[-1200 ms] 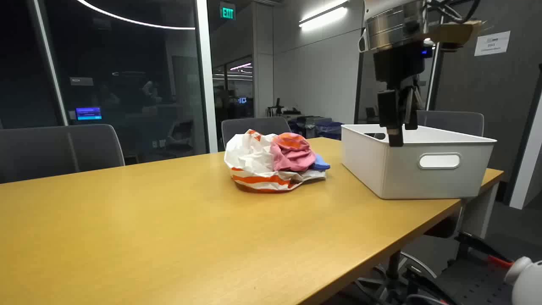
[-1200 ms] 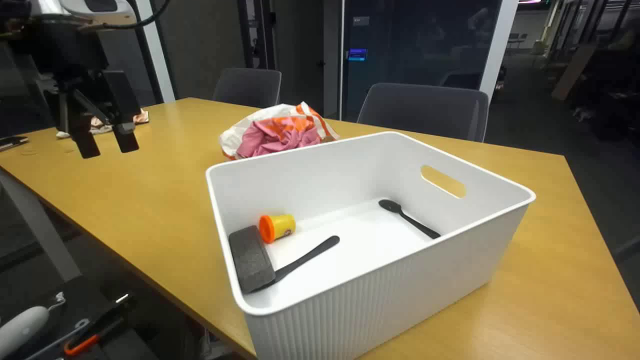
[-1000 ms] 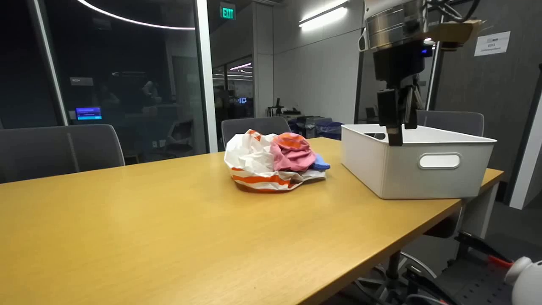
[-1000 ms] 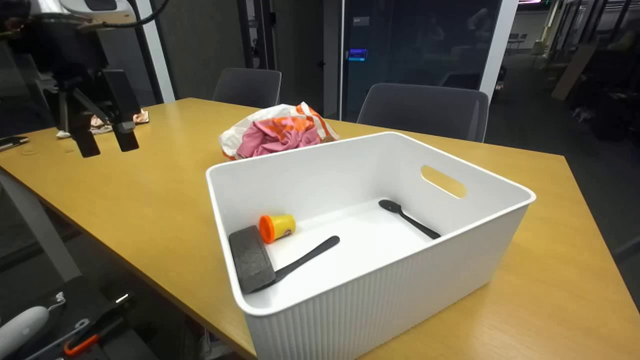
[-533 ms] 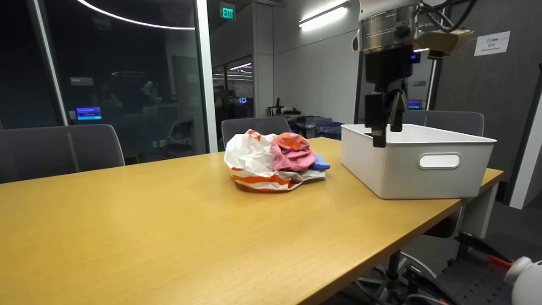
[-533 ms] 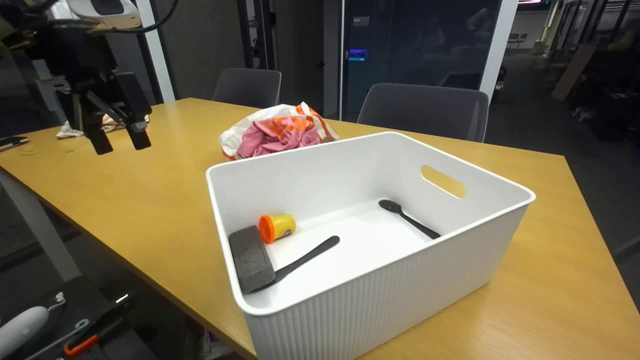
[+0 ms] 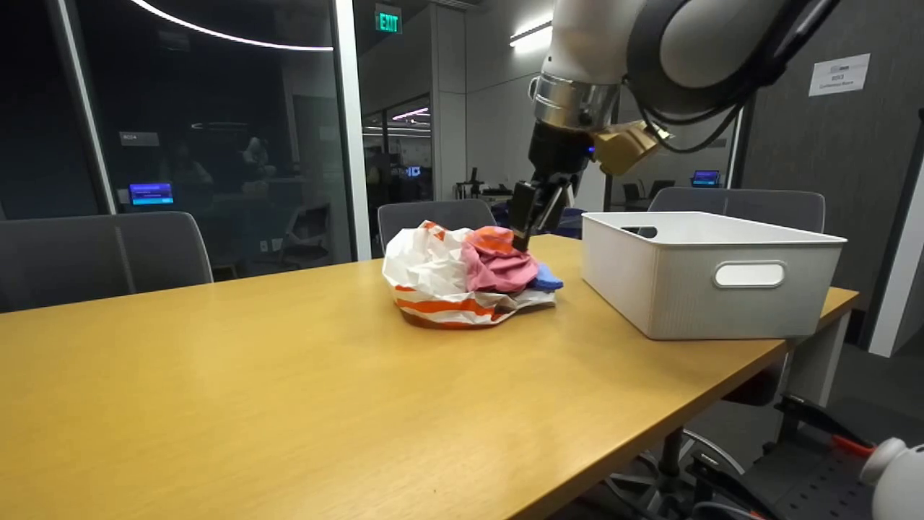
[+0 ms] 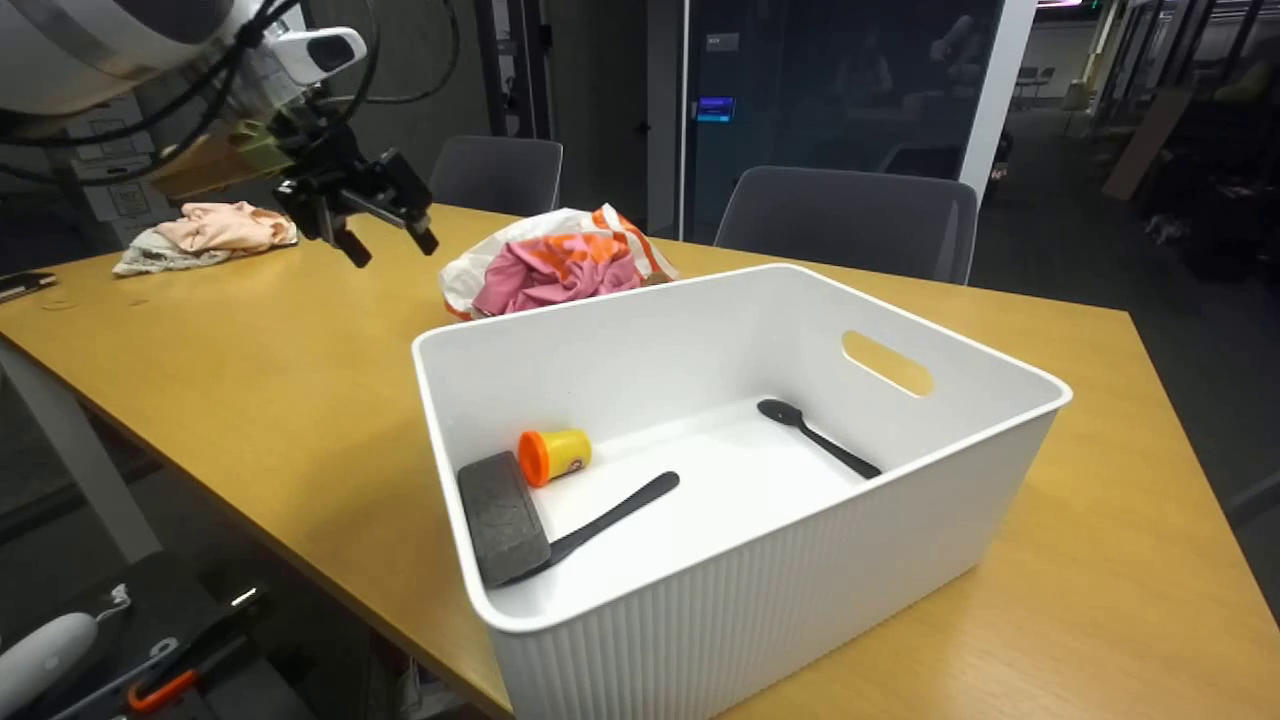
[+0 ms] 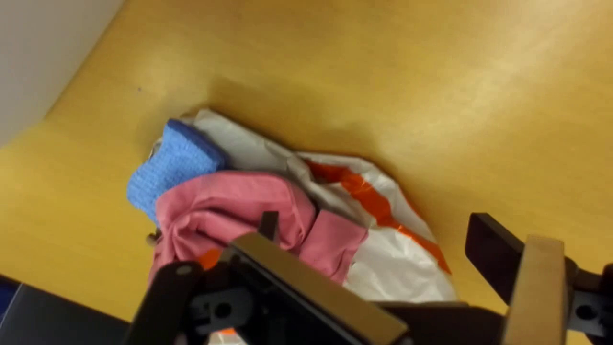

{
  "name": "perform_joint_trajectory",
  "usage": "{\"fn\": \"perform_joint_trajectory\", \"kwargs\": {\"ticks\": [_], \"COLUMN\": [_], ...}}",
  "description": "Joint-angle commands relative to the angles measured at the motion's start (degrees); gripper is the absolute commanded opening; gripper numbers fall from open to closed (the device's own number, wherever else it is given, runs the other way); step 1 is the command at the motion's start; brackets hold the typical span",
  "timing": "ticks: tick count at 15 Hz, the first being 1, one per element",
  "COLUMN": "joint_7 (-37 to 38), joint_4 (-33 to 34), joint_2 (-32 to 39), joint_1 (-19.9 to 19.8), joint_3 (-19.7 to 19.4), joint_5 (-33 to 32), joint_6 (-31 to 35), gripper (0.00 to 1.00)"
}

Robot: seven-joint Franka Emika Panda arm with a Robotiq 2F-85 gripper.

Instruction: Transfer the items, which are in the plastic, to the organization bin

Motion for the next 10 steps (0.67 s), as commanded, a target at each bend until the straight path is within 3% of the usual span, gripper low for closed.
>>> {"fn": "perform_joint_trajectory", "kwargs": {"ticks": [1,3,5,10], "joint_7": [10.9,18.4,26.5,39.5], "joint_4": [8.7,12.9,17.4,25.4], "joint_2": [8.2,11.1,16.5,33.4], "joint_1": [-14.9,-21.9,-24.2,-21.0], "joint_3": [9.6,14.6,16.3,15.0], "joint_5": [-16.3,-26.0,-35.7,-49.2], "joint_6": [5.2,4.1,1.0,-4.0], "gripper": [1.0,1.0,1.0,1.0]}}
